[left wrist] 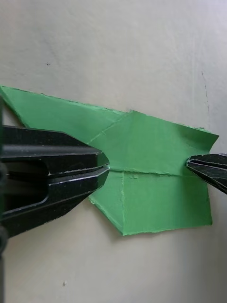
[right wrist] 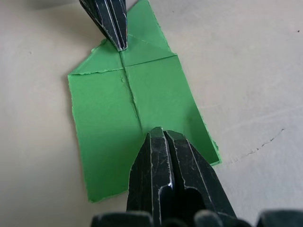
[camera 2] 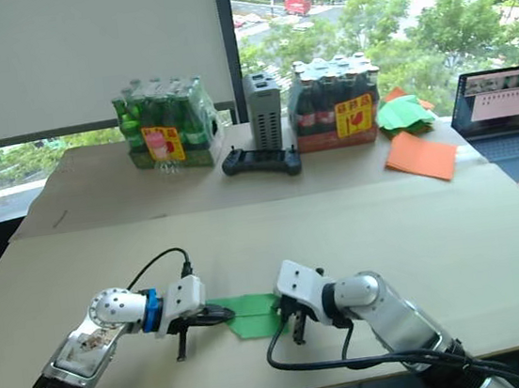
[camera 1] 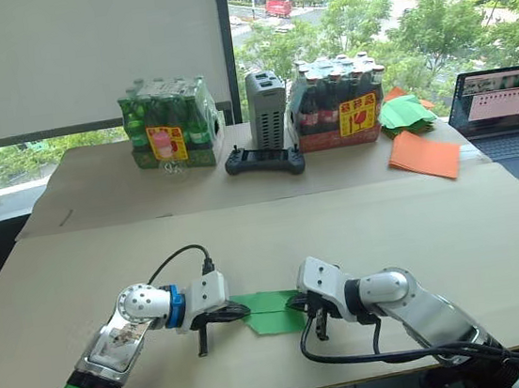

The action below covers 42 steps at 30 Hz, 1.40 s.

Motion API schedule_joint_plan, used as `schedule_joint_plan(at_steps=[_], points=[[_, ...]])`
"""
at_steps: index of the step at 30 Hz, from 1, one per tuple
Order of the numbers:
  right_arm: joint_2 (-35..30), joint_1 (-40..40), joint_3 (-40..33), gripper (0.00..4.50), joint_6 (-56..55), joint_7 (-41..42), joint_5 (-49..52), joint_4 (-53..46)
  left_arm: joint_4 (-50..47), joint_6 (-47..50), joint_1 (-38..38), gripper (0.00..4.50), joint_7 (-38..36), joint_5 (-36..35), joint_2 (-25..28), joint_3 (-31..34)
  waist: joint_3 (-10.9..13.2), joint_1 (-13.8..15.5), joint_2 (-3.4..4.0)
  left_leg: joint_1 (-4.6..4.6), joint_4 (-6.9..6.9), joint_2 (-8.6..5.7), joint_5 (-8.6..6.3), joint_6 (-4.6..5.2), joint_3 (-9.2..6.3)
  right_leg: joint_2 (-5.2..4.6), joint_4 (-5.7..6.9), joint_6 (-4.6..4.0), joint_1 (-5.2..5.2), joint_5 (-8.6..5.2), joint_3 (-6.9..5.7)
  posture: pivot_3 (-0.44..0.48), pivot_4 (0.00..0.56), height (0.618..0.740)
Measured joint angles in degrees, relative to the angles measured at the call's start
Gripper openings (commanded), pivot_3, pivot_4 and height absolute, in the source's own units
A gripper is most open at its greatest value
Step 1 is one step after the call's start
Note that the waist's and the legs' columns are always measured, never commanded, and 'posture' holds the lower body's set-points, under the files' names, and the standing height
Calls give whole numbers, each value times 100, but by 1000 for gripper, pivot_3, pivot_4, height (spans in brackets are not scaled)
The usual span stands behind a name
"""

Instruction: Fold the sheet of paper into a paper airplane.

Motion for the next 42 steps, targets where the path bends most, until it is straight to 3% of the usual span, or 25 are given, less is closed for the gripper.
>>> schedule_joint_plan(at_steps=[12, 18, 28, 32, 38, 42], points=[[-1, -6, 7, 38, 0, 9, 1, -1, -117, 36, 204, 0, -25, -48, 186, 244, -1, -29, 1, 0, -1, 0, 0, 0, 0, 0, 0, 0, 0, 0, 0, 0, 150, 696], [0, -8, 2, 38, 11, 2, 5, -24, -335, 528, 406, 0, -6, -302, 266, 502, 0, -35, 1, -3, -1, 0, -1, 1, 0, 0, 0, 0, -5, 0, 0, 0, 150, 696], [223, -2, -621, 38, 865, -187, 584, -867, -1608, 2233, 659, 0, 212, -1827, 538, 1768, 14, -31, 3, -17, -1, -1, 6, -13, -2, 0, -6, 0, -15, 0, 0, 0, 150, 696], [258, -50, -975, 1184, 1088, -271, 910, -1192, -1857, 2463, 885, 0, 341, -2066, 569, 1929, 15, -31, 4, -16, -2, -1, 5, -13, -1, 0, -9, 0, -14, 0, 0, 0, 150, 696], [89, -150, -1064, 3294, 1067, -270, 1006, -854, -1868, 2544, 1025, 0, 429, -2104, 565, 1903, 17, -27, 3, -17, -2, -2, 3, -10, 0, -1, -9, -1, -13, 0, 0, 0, 150, 696], [41, -233, -998, 3294, 961, -216, 1003, -400, -1867, 2546, 1021, 0, 438, -2124, 549, 1897, 17, -27, 3, -17, -2, -2, 4, -13, 1, -1, -10, -1, -14, 0, 0, 0, 150, 696]])
